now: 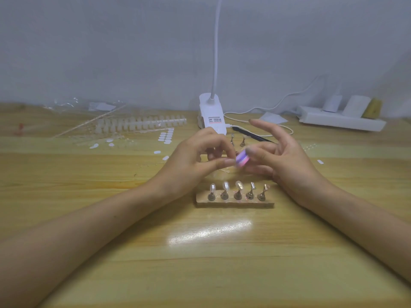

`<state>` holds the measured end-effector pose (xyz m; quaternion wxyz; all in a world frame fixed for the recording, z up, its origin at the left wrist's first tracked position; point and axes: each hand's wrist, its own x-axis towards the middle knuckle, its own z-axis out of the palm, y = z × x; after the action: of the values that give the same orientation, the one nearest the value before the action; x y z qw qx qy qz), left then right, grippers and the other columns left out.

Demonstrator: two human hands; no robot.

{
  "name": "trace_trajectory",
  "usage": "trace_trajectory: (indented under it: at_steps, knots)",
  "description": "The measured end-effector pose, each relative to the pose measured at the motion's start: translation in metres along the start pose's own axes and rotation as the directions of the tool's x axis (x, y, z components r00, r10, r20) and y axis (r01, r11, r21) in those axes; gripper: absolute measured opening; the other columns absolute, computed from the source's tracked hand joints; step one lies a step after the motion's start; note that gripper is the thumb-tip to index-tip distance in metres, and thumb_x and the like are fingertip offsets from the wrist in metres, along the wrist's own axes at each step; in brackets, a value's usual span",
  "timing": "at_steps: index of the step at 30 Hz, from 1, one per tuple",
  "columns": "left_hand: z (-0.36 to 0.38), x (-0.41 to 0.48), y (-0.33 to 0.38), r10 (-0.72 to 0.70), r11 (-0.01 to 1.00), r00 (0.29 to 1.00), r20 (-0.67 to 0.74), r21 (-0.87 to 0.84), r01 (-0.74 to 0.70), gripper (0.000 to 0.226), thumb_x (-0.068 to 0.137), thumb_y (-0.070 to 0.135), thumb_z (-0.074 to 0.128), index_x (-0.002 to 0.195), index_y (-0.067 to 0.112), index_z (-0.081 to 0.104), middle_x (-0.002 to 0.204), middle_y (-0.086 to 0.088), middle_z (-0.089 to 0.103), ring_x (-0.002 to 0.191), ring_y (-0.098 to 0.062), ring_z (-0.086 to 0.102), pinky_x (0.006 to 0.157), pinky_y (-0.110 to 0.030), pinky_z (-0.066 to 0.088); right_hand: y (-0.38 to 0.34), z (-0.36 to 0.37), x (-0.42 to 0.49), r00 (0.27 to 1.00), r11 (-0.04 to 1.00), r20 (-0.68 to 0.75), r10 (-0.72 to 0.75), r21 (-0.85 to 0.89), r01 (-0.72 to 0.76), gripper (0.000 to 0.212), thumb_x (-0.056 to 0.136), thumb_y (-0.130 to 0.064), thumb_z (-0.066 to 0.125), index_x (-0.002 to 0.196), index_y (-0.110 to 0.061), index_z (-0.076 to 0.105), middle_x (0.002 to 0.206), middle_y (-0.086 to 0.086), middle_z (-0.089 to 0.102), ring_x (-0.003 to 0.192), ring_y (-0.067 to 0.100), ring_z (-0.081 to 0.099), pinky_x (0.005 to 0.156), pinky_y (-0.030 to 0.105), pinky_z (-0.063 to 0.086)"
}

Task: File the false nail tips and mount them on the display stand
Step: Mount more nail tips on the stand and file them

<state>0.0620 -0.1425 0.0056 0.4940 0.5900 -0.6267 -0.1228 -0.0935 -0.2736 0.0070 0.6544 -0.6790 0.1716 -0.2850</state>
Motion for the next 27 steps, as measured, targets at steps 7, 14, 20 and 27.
trace_trajectory:
  at_steps: [7, 14, 20, 27]
  knots:
    - [-0.0004, -0.0001, -0.0014, -0.028, 0.999, 0.999, -0.044, -0.037, 0.026, 0.005, 0.087, 0.015, 0.071, 0.084, 0.017, 0.068, 0.085, 0.003, 0.053, 0.074, -0.009, 0.049, 0.068, -0.009, 0.037, -0.0015, -0.0010, 0.0005, 0.999, 1.000, 0.045, 0.012, 0.005, -0.012, 0.069, 0.071, -0.024, 0.076, 0.135, -0.026, 0.051, 0.094, 0.017, 0.074, 0.086, 0.027, 0.073, 0.077, 0.036, 0.061]
    - [0.0002, 0.0008, 0.0004, -0.043, 0.999, 0.999, 0.012, -0.009, 0.043, 0.007, 0.087, 0.017, 0.071, 0.083, 0.022, 0.068, 0.086, -0.007, 0.052, 0.078, -0.016, 0.051, 0.069, -0.010, 0.037, 0.0000, 0.0015, -0.0015, 1.000, 1.000, 0.021, -0.016, -0.009, 0.016, 0.075, 0.072, -0.015, 0.075, 0.141, -0.025, 0.047, 0.090, 0.011, 0.075, 0.081, 0.023, 0.074, 0.072, 0.034, 0.061]
    - [-0.0012, 0.0008, -0.0020, -0.052, 0.998, 0.997, -0.056, -0.028, 0.051, 0.008, 0.088, 0.013, 0.071, 0.083, 0.019, 0.067, 0.089, -0.004, 0.055, 0.078, -0.013, 0.052, 0.071, -0.009, 0.037, -0.0038, 0.0072, -0.0053, 0.993, 0.996, 0.117, -0.001, -0.088, 0.011, 0.079, 0.072, -0.015, 0.076, 0.144, -0.029, 0.045, 0.093, 0.011, 0.074, 0.078, 0.022, 0.074, 0.070, 0.031, 0.060]
    - [-0.0007, 0.0008, -0.0016, -0.029, 0.999, 0.999, -0.046, -0.023, 0.028, 0.007, 0.087, 0.014, 0.072, 0.084, 0.018, 0.068, 0.086, 0.001, 0.053, 0.076, -0.015, 0.052, 0.070, -0.010, 0.038, -0.0028, 0.0058, -0.0042, 0.996, 0.998, 0.087, 0.004, -0.069, 0.003, 0.078, 0.072, -0.015, 0.076, 0.142, -0.029, 0.046, 0.091, 0.011, 0.074, 0.080, 0.024, 0.074, 0.072, 0.033, 0.061]
